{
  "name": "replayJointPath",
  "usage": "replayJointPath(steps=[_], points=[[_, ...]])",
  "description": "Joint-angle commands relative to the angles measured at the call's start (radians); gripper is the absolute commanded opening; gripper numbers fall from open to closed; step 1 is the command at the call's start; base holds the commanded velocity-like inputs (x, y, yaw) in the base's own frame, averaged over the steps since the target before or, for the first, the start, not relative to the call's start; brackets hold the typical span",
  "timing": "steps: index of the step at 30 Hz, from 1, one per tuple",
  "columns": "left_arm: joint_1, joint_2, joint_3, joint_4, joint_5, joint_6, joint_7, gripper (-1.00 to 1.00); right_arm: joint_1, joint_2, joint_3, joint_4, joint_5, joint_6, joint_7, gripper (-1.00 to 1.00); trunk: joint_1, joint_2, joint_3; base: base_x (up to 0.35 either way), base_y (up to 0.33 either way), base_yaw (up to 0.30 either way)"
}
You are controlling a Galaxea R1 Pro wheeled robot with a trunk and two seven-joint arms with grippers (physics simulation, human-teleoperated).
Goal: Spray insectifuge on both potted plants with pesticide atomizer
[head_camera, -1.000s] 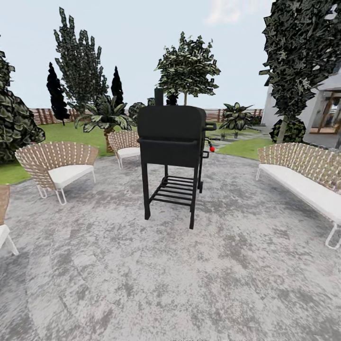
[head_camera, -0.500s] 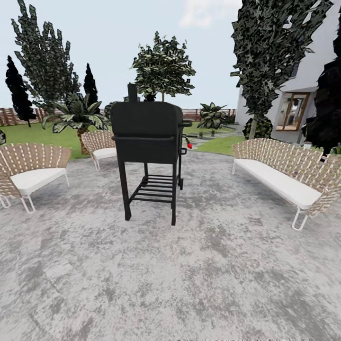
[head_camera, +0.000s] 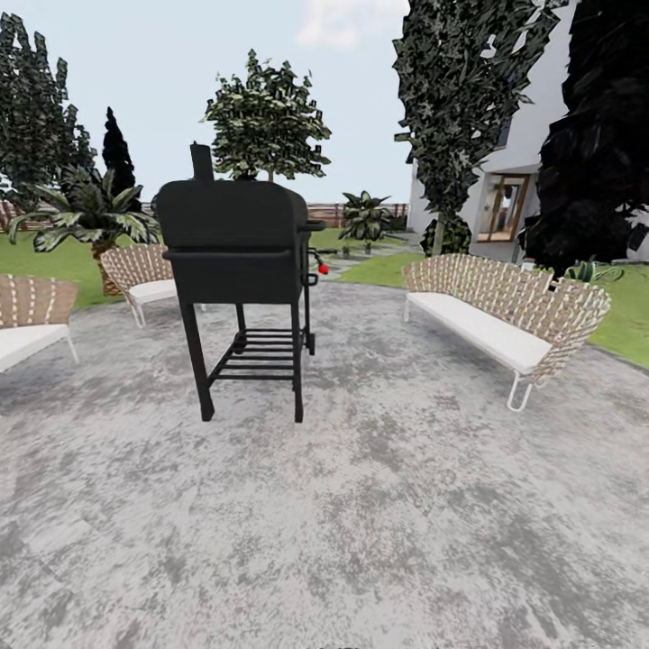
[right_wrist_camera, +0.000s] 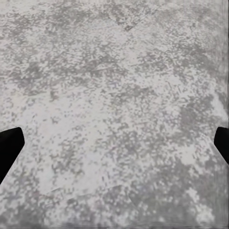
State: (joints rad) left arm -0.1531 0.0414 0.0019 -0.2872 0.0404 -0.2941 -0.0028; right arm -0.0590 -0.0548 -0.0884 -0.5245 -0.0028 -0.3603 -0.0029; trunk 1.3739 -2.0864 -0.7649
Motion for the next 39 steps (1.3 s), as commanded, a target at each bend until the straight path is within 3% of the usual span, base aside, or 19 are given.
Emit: replayJointPath(steps=[1, 10, 27, 39], points=[[0.000, 0.000, 0.000, 0.000, 0.004, -0.003, 0.000, 1.00, -0.001, 0.000, -0.001, 0.001, 0.000, -0.003, 0.000, 1.00, 0.004, -0.008, -0.005, 0.000, 0.000, -0.268], [0.000, 0.000, 0.000, 0.001, 0.004, -0.003, 0.000, 1.00, -0.001, 0.001, -0.001, 0.001, 0.000, -0.003, 0.000, 1.00, 0.038, -0.071, -0.042, 0.000, 0.000, -0.234], [0.000, 0.000, 0.000, 0.000, 0.004, -0.003, 0.000, 1.00, -0.001, 0.001, 0.006, 0.006, 0.004, -0.003, 0.005, 1.00, 0.103, -0.190, -0.096, 0.000, 0.000, -0.014], [0.000, 0.001, 0.000, 0.000, 0.003, -0.003, 0.001, 1.00, -0.001, 0.003, 0.010, 0.007, 0.006, -0.003, 0.007, 1.00, 0.103, -0.190, -0.096, 0.000, 0.000, 0.000]])
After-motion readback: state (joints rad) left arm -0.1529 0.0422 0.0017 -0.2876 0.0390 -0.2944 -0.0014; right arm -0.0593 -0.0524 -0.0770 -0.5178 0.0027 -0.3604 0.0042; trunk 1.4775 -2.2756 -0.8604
